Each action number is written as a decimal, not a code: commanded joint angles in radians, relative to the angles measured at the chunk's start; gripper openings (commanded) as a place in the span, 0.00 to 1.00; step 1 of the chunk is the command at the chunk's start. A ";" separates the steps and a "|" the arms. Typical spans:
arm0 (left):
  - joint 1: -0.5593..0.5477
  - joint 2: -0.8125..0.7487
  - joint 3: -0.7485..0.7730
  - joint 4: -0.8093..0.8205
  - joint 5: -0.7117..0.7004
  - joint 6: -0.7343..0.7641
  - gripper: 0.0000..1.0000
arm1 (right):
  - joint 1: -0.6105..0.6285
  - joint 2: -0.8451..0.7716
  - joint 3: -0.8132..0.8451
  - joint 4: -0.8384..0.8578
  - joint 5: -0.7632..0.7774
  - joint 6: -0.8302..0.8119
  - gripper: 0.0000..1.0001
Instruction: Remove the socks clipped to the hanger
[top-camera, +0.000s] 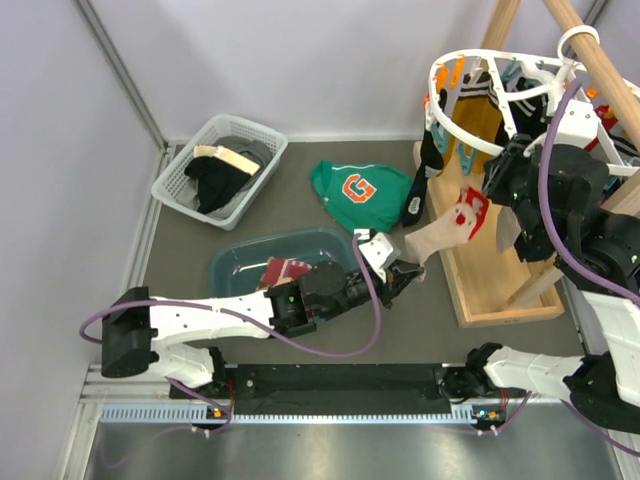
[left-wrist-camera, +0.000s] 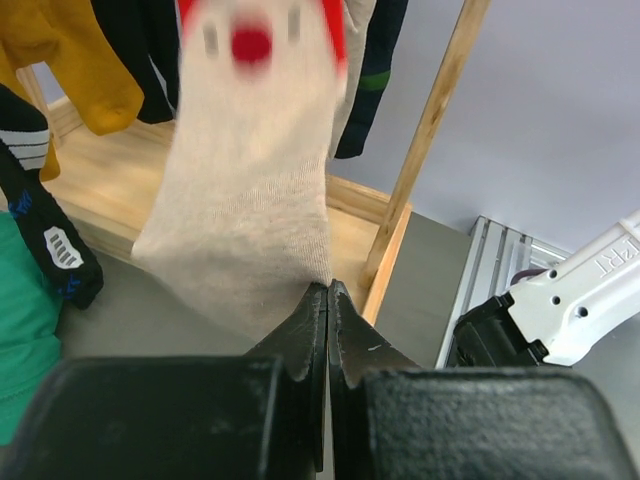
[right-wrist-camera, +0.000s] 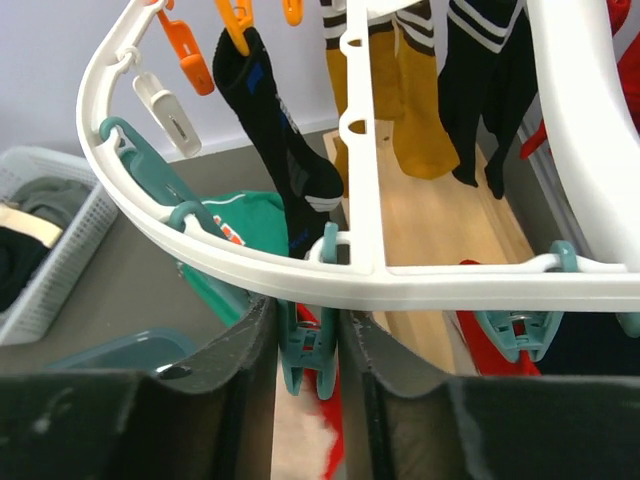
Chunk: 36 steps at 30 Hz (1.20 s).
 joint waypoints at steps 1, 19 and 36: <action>-0.006 -0.053 -0.026 0.036 -0.027 -0.007 0.00 | 0.000 -0.009 -0.023 0.073 0.005 -0.019 0.12; 0.010 -0.397 -0.179 -0.435 -0.605 -0.260 0.00 | 0.000 -0.070 -0.078 0.140 -0.087 -0.011 0.01; 0.208 -0.523 -0.406 -1.030 -0.710 -1.064 0.09 | 0.000 -0.093 -0.086 0.177 -0.143 0.003 0.02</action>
